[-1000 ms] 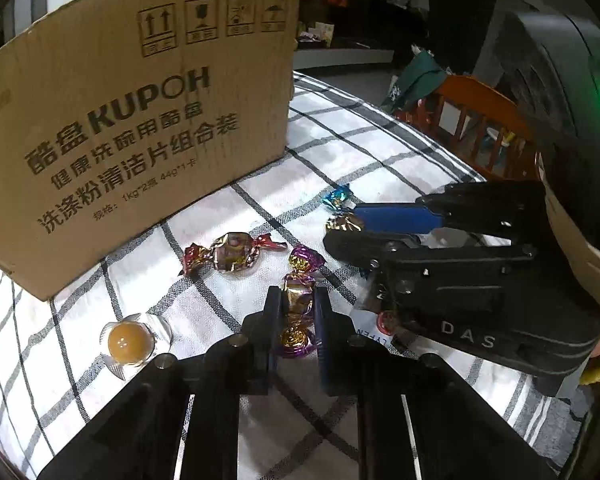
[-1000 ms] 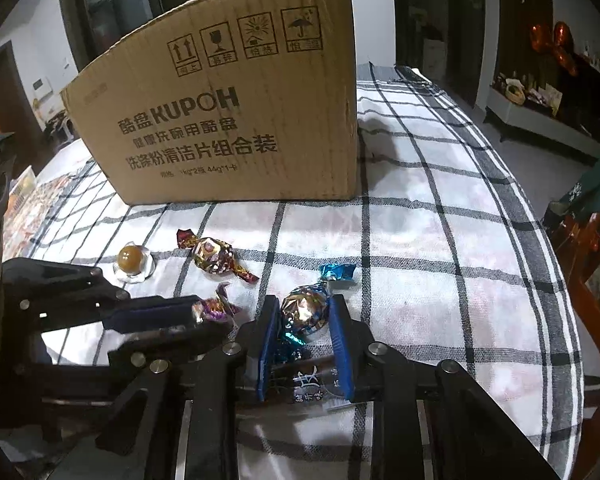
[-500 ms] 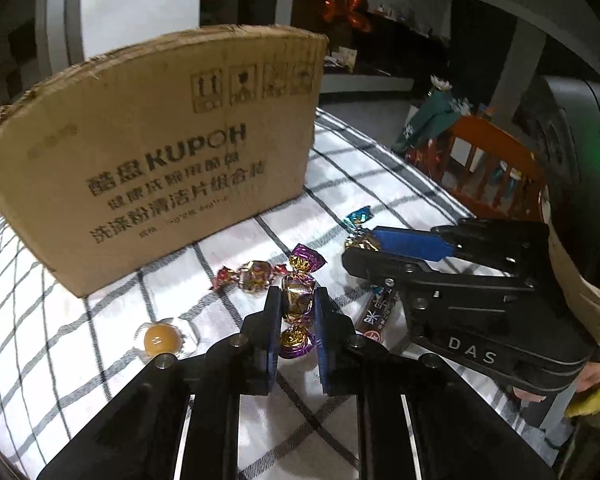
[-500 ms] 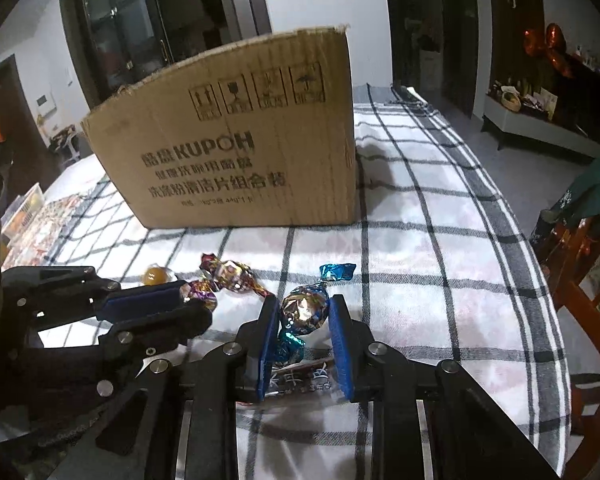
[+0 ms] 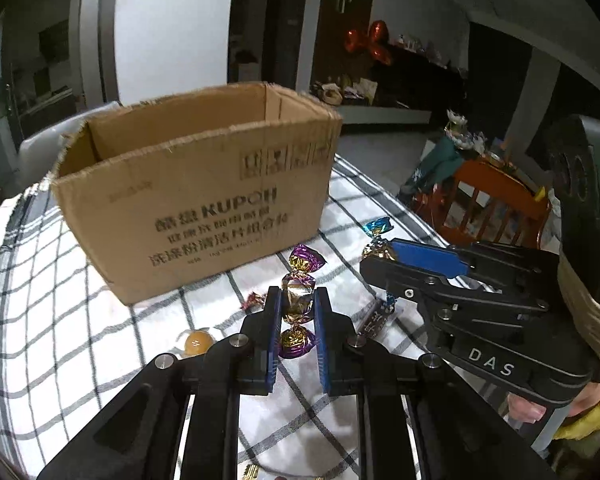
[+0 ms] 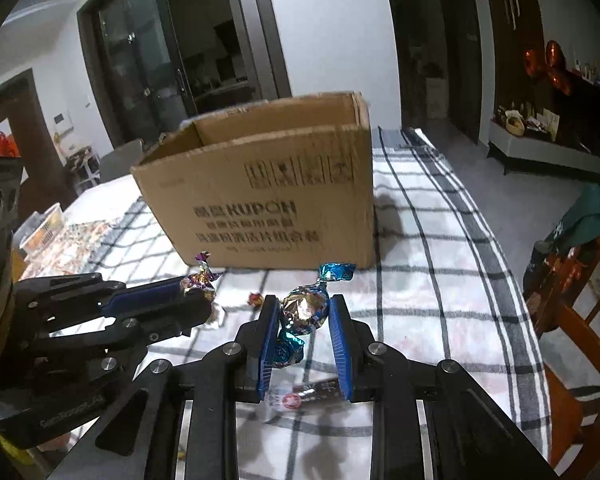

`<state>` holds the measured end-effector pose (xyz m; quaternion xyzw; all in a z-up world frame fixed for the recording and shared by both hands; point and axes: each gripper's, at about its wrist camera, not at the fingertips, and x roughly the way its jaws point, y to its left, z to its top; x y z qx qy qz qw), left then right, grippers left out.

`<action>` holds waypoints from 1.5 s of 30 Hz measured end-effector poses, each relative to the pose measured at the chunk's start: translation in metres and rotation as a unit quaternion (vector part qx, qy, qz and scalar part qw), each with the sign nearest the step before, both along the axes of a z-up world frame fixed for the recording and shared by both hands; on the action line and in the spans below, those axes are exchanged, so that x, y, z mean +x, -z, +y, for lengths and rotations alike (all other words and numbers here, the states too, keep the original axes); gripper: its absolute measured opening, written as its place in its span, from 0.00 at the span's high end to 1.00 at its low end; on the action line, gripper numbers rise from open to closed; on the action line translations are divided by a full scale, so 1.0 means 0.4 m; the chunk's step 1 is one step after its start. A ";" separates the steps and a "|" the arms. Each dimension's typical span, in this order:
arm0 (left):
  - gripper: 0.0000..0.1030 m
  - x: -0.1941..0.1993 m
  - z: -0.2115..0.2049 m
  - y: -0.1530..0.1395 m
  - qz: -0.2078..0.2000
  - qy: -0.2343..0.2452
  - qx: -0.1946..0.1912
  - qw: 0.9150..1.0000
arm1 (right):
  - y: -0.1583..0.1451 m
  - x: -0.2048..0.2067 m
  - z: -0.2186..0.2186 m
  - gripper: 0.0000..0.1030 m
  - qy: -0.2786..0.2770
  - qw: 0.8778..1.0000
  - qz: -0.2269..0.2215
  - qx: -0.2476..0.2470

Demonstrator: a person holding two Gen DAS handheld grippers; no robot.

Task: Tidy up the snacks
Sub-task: 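Lift both candies over the box and open both tools to release them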

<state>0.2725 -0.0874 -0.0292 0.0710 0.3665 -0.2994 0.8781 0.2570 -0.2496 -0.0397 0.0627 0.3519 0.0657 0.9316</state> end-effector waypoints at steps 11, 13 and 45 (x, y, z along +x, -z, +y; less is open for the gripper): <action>0.84 0.004 0.040 -0.119 -0.050 -0.059 0.008 0.997 | -0.105 0.006 0.018 0.74 -0.011 0.999 -0.047 0.000; 0.84 0.007 0.050 -0.143 -0.061 -0.065 0.006 0.996 | -0.127 0.012 0.022 0.74 -0.013 0.998 -0.058 0.000; 0.83 0.226 0.092 -0.281 -0.109 -0.112 -0.015 0.988 | -0.275 0.235 0.059 0.74 -0.047 0.992 -0.113 -0.031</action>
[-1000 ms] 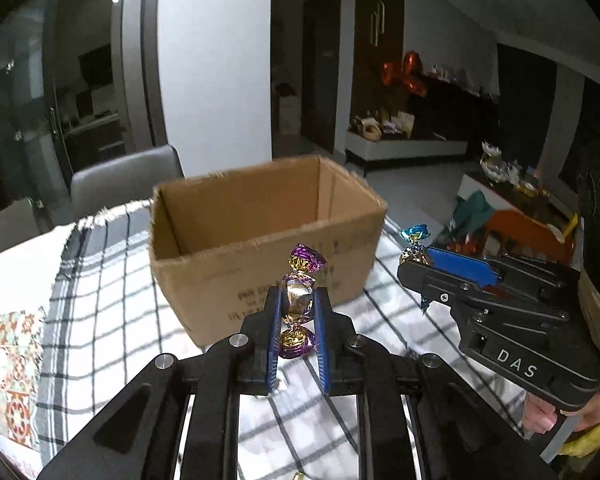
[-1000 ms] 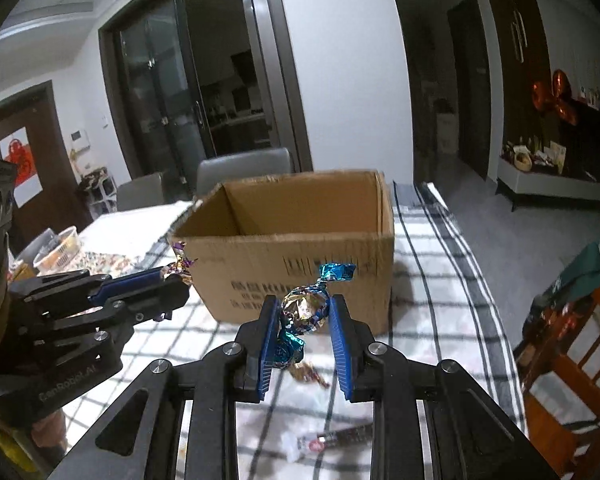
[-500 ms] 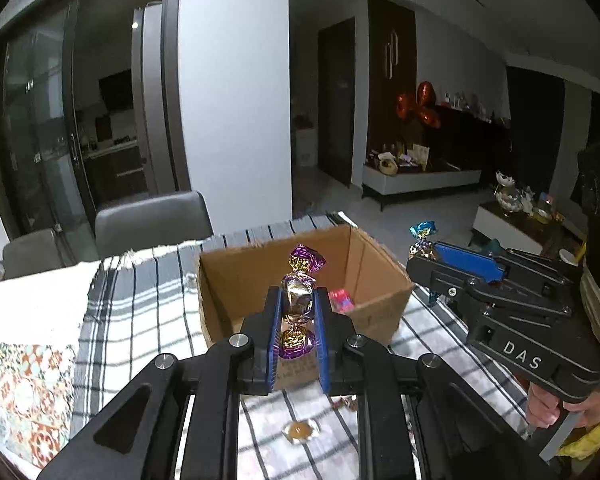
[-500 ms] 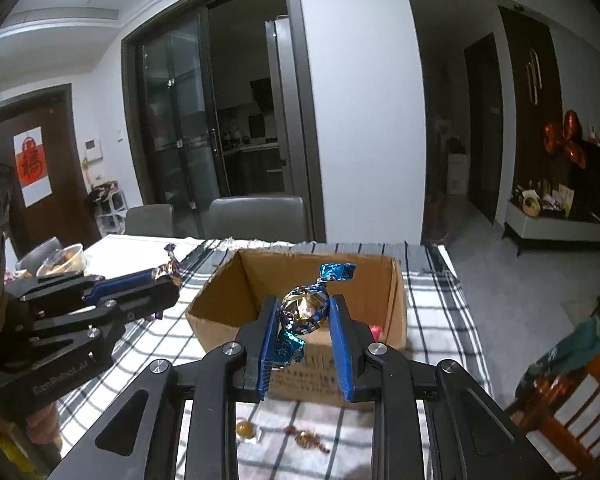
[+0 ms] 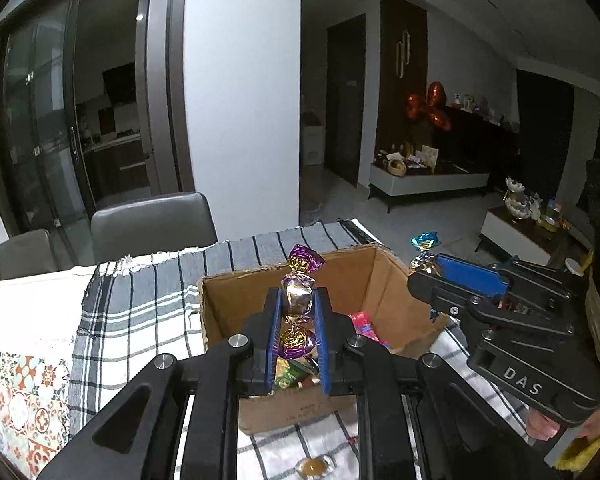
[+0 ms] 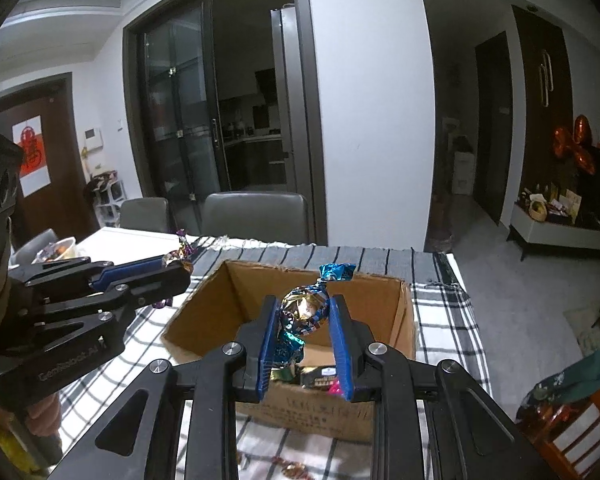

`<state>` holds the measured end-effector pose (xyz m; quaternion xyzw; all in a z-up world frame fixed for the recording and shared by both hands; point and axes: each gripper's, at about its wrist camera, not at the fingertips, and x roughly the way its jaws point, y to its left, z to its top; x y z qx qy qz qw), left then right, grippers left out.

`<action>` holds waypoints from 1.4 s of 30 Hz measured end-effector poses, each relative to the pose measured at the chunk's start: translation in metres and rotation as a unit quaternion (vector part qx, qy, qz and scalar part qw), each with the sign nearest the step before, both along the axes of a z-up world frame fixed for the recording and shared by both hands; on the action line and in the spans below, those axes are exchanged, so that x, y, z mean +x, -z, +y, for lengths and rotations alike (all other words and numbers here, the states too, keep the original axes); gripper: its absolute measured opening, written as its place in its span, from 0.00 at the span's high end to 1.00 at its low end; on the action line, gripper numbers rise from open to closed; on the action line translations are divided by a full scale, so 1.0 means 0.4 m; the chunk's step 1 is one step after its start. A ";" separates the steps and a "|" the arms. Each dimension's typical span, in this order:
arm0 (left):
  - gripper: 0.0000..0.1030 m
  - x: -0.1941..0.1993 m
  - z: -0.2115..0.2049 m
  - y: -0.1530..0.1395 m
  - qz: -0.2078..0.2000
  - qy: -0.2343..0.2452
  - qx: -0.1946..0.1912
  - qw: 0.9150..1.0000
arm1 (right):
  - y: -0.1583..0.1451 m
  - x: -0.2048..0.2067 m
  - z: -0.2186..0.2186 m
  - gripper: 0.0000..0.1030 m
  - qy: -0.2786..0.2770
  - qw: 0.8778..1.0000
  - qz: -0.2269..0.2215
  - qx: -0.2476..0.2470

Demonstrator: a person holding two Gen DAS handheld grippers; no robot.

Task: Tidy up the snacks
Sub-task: 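Lift both candies over the box and open both tools to release them, then grasp the round orange sweet with the left tool while the right tool grasps the red-wrapped candy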

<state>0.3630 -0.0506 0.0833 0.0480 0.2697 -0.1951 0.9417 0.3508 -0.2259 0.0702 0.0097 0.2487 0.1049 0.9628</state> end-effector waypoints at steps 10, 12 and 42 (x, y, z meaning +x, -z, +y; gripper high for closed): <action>0.46 0.018 0.006 0.038 0.004 -0.026 0.025 0.999 | 0.020 0.017 -0.020 0.52 0.035 0.999 0.013 0.000; 0.39 -0.007 0.003 0.040 -0.005 -0.025 0.033 0.999 | 0.022 -0.002 -0.014 0.52 0.027 1.000 0.011 -0.002; 0.46 -0.187 0.012 0.243 0.058 0.002 0.072 0.996 | 0.236 -0.146 0.018 0.52 -0.020 0.995 0.099 -0.019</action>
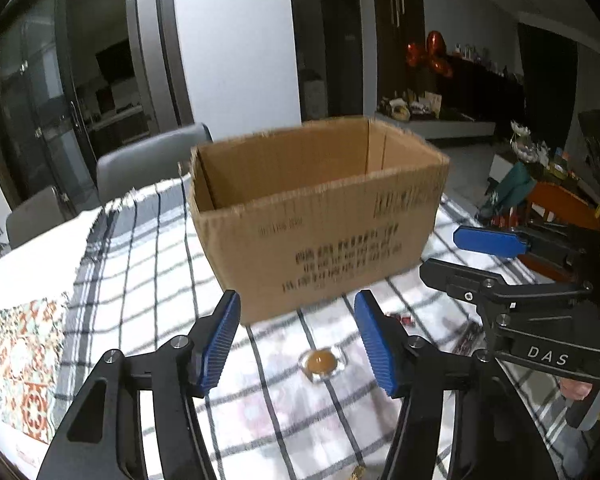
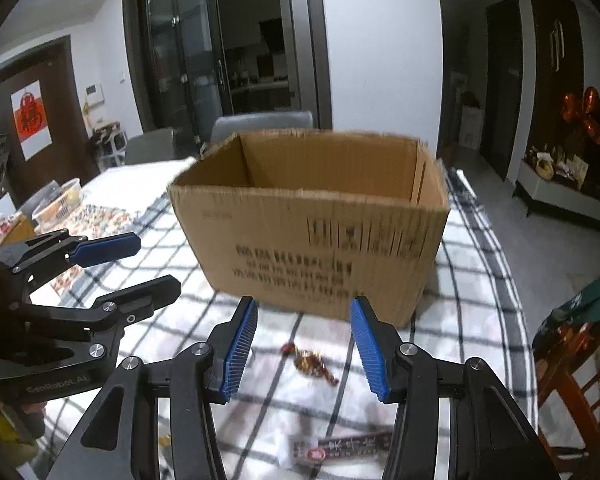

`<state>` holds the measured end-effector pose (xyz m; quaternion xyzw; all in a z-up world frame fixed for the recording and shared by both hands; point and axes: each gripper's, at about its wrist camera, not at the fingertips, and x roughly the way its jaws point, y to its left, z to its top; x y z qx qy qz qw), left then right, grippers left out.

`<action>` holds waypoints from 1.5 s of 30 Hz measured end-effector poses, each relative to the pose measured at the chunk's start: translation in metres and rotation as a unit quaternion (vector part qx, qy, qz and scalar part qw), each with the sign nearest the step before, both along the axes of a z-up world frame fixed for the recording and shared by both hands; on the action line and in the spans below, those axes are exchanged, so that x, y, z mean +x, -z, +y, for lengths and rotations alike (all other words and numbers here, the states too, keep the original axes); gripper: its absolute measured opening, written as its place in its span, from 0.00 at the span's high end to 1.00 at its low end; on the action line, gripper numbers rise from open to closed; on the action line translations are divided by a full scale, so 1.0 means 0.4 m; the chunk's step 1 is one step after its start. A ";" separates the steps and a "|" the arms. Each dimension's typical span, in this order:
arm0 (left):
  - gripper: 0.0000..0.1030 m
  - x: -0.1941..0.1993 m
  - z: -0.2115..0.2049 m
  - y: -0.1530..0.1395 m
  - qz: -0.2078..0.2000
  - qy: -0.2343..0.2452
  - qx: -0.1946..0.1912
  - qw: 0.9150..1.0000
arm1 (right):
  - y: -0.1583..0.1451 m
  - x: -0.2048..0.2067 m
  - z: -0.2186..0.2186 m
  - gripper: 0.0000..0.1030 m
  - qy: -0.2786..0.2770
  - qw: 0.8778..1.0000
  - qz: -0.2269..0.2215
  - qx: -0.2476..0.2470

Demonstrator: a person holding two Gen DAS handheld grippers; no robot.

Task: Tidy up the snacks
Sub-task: 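Grasp the round orange sweet with the left tool while the right tool grasps the red-wrapped candy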

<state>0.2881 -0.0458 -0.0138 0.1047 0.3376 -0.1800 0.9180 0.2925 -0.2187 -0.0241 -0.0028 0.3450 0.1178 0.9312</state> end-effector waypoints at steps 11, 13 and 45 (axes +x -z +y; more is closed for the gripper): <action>0.54 0.004 -0.007 0.118 0.063 0.020 0.009 0.998 | 0.100 0.011 -0.008 0.53 0.001 0.998 0.055 -0.014; 0.55 0.007 -0.007 0.139 0.074 0.023 0.012 0.997 | 0.121 0.015 -0.008 0.53 -0.001 0.998 0.066 -0.018; 0.65 0.111 -0.023 0.269 0.136 0.023 -0.016 0.990 | 0.228 0.109 0.036 0.70 -0.025 0.993 0.117 -0.026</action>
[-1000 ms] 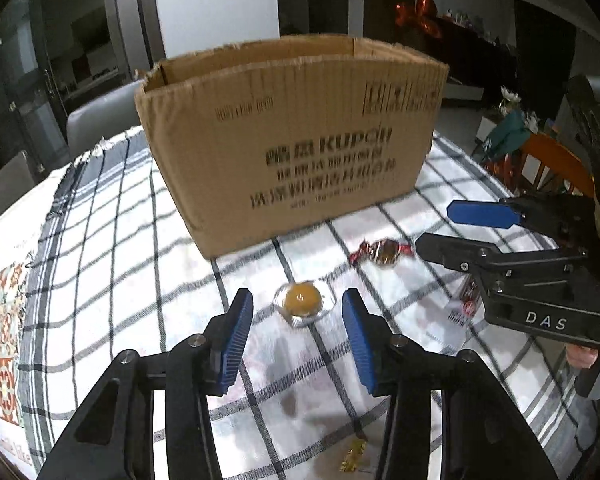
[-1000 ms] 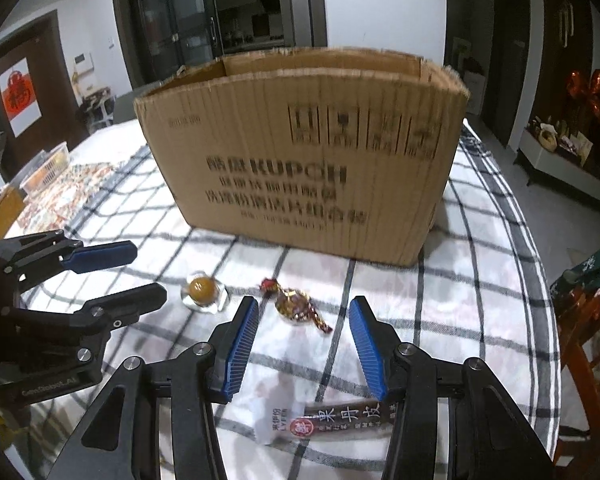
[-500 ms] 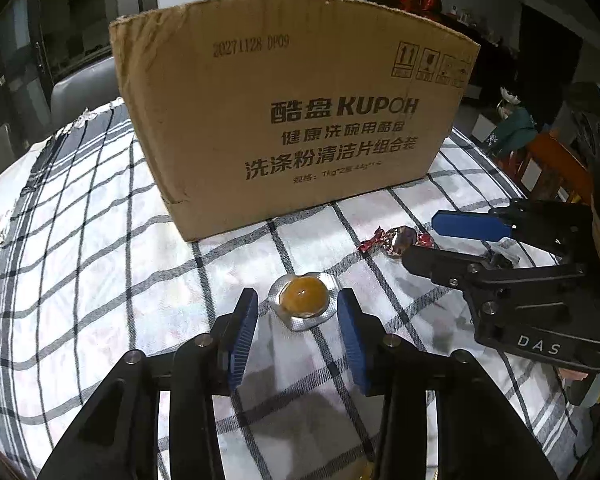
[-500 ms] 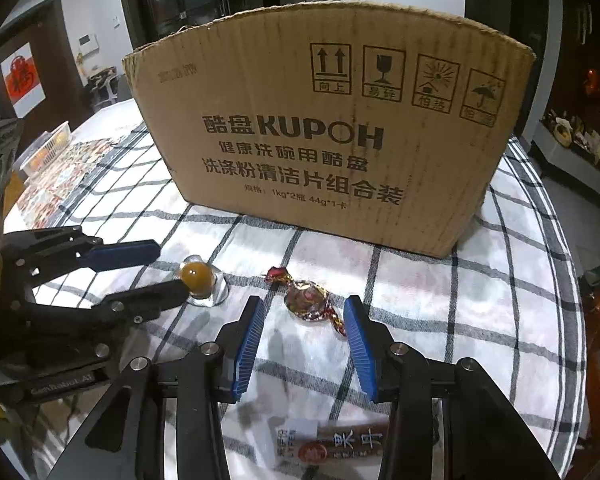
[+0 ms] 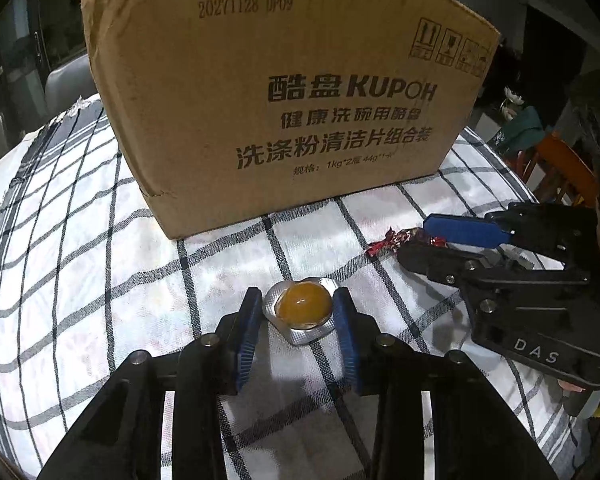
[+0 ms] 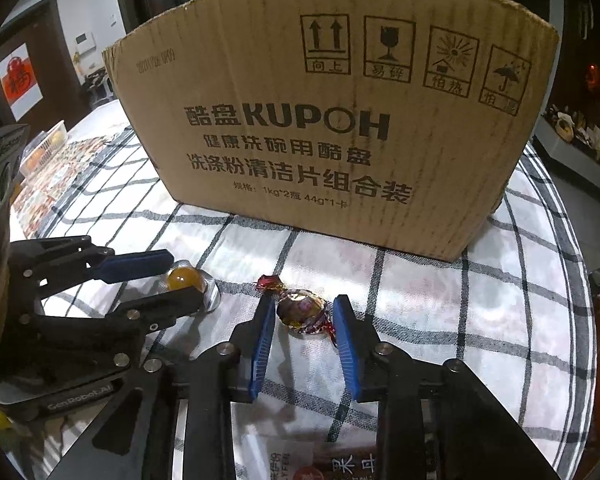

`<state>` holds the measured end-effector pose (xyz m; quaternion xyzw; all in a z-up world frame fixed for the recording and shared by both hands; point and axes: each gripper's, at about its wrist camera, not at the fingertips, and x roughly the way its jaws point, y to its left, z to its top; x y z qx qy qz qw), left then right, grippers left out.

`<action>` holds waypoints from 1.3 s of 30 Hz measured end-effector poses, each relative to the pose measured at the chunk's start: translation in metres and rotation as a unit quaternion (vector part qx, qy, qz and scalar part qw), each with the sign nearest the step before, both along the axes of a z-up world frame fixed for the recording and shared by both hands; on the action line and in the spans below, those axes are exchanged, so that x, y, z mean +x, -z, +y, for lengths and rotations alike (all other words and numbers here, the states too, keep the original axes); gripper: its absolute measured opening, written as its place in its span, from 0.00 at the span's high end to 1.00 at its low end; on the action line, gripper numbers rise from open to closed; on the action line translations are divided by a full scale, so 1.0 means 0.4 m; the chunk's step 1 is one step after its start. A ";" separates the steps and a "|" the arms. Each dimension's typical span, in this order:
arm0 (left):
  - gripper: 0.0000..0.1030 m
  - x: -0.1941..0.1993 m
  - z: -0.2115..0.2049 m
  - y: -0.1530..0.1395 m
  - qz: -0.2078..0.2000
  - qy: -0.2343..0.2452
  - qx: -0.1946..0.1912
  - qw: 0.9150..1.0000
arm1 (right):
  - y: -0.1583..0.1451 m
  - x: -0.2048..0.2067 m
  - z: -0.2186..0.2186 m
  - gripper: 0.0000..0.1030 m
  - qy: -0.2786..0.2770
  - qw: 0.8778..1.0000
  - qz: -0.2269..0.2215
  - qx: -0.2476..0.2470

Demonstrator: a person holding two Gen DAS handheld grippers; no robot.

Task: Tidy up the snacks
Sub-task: 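Grasp the round orange sweet with the left tool while the right tool grasps the red-wrapped candy, then carry both sweets over the box and open both tools to drop them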

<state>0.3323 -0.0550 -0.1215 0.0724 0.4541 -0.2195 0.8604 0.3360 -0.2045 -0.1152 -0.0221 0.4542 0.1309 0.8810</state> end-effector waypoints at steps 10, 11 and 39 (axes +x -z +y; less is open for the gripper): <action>0.66 -0.004 0.008 -0.002 -0.005 -0.009 -0.008 1.000 | -0.016 -0.017 0.007 0.91 0.005 1.000 -0.019 -0.002; 0.66 -0.007 0.012 -0.005 -0.007 -0.010 -0.010 1.000 | -0.020 -0.018 0.003 0.91 0.006 1.000 -0.018 0.000; 0.66 -0.039 0.021 -0.060 -0.037 -0.020 -0.011 0.999 | 0.010 -0.013 0.020 0.73 -0.015 1.000 -0.013 -0.024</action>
